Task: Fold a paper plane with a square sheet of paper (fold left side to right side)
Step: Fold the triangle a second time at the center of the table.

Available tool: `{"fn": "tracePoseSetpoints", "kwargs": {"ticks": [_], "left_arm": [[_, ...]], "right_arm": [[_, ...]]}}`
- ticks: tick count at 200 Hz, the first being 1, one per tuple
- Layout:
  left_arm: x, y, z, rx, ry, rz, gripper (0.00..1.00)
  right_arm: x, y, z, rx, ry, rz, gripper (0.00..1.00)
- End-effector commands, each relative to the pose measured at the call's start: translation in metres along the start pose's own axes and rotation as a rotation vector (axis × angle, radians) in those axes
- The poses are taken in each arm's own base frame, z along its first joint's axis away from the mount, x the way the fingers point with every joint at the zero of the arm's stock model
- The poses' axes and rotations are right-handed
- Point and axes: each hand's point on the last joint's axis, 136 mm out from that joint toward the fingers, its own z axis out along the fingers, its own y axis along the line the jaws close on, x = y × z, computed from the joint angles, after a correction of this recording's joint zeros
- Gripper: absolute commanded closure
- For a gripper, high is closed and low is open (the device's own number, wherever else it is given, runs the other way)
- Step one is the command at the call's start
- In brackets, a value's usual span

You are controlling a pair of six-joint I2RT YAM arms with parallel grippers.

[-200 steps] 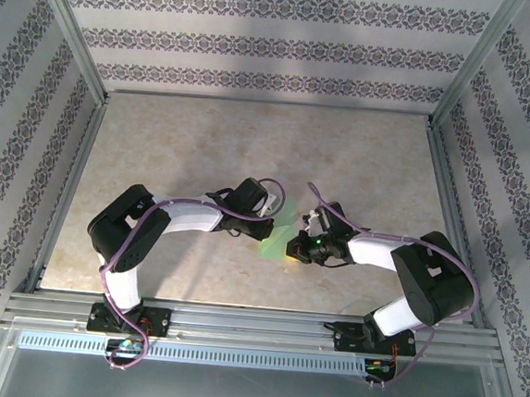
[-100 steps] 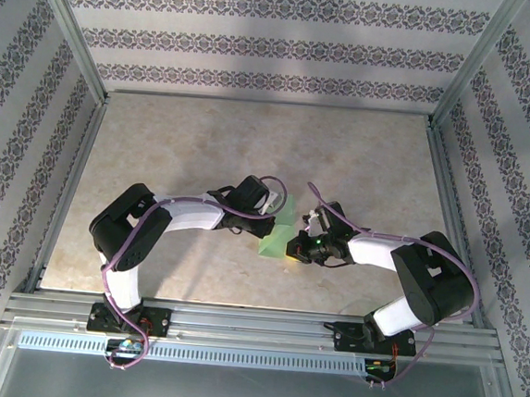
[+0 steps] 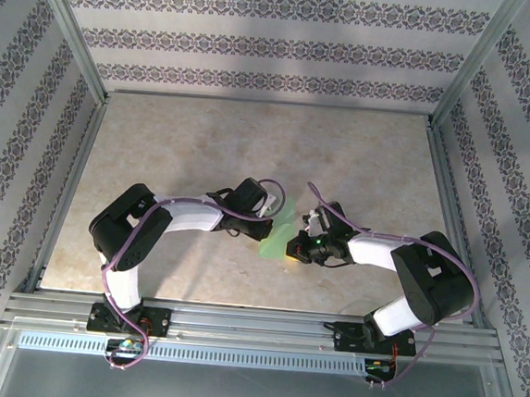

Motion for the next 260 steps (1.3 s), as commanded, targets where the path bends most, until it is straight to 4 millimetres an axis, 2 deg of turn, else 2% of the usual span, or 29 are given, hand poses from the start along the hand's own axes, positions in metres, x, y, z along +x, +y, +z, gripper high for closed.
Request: {"fn": "tracePoseSetpoints", "kwargs": {"ticks": [1, 62, 116, 147, 260], "left_arm": [[-0.005, 0.002, -0.009, 0.007, -0.038, 0.006, 1.0], [-0.014, 0.002, -0.009, -0.006, -0.06, 0.01, 1.0], [-0.023, 0.001, -0.019, -0.02, -0.099, 0.027, 1.0], [-0.023, 0.001, -0.022, -0.029, -0.099, 0.027, 1.0], [-0.019, 0.007, -0.014, -0.049, -0.078, 0.028, 1.0]], "right_arm": [[0.018, -0.032, 0.006, 0.119, 0.054, 0.047, 1.0], [0.018, -0.033, 0.008, 0.119, 0.06, 0.049, 1.0], [0.018, -0.034, 0.008, 0.125, 0.06, 0.053, 1.0], [0.018, -0.035, 0.009, 0.129, 0.065, 0.055, 1.0], [0.017, -0.033, 0.009, 0.124, 0.067, 0.053, 1.0]]}}
